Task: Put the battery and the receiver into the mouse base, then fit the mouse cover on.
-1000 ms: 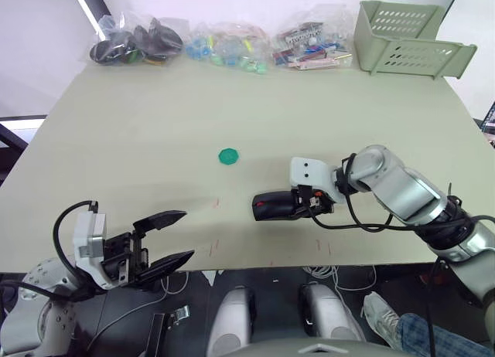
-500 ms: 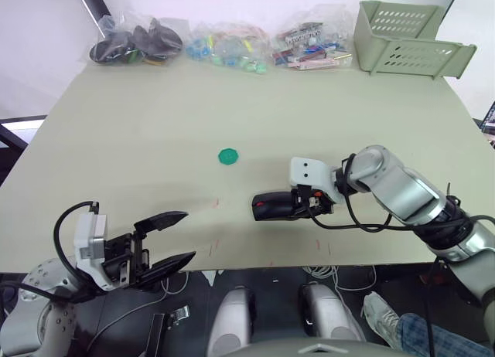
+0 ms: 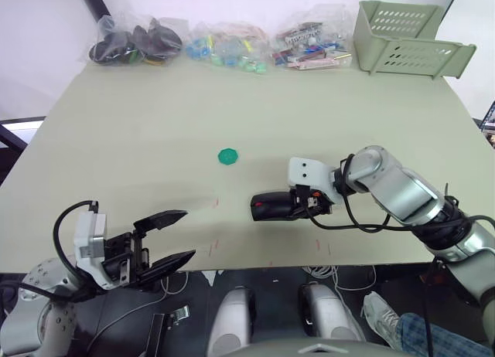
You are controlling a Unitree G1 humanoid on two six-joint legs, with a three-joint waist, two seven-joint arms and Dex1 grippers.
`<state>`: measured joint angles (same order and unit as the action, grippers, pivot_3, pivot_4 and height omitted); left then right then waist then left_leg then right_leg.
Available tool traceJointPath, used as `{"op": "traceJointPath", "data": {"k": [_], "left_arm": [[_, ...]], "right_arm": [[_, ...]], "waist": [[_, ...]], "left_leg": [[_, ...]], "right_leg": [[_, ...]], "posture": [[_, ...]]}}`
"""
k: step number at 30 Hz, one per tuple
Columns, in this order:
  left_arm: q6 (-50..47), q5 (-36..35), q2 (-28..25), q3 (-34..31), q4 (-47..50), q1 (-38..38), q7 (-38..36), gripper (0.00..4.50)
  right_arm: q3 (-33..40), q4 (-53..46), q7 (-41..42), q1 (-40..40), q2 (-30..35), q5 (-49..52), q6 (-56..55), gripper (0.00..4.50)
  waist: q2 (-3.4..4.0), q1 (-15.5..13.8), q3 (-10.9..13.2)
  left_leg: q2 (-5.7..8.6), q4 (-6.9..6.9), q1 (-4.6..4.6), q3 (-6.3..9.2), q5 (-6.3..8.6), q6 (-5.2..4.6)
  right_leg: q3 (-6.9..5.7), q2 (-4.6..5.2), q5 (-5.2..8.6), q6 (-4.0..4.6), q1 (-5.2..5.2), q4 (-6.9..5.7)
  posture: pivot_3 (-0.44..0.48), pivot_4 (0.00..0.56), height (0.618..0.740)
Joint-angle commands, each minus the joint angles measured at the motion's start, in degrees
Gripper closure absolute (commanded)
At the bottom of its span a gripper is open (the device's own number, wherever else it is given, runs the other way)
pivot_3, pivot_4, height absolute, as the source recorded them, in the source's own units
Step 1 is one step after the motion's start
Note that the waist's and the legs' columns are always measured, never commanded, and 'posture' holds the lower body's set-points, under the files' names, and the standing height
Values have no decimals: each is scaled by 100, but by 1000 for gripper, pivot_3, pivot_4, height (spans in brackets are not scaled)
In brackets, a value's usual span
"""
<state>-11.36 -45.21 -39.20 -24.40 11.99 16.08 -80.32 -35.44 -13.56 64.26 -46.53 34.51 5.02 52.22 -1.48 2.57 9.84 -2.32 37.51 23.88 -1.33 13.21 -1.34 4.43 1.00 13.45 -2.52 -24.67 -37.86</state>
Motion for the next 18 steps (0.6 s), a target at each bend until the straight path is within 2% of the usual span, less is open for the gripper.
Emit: {"op": "traceJointPath", "data": {"k": [1,18], "left_arm": [[68,-105,-6,-153,31,-5,-55,0],[108,-98,52,-167,68,68,-38,0]], "right_arm": [[82,-181,34,-85,-11,80,-40,2111],[70,-144,58,-107,7,57,-139,2111]], "waist": [[0,0,0],[0,-3,1]], "left_leg": [[0,0,0,0,0,0],[0,-1,1,1,0,0]], "right_leg": [[1,0,0,0,0,0],[1,2,0,0,0,1]], "posture": [[0,150,740],[0,150,740]]}}
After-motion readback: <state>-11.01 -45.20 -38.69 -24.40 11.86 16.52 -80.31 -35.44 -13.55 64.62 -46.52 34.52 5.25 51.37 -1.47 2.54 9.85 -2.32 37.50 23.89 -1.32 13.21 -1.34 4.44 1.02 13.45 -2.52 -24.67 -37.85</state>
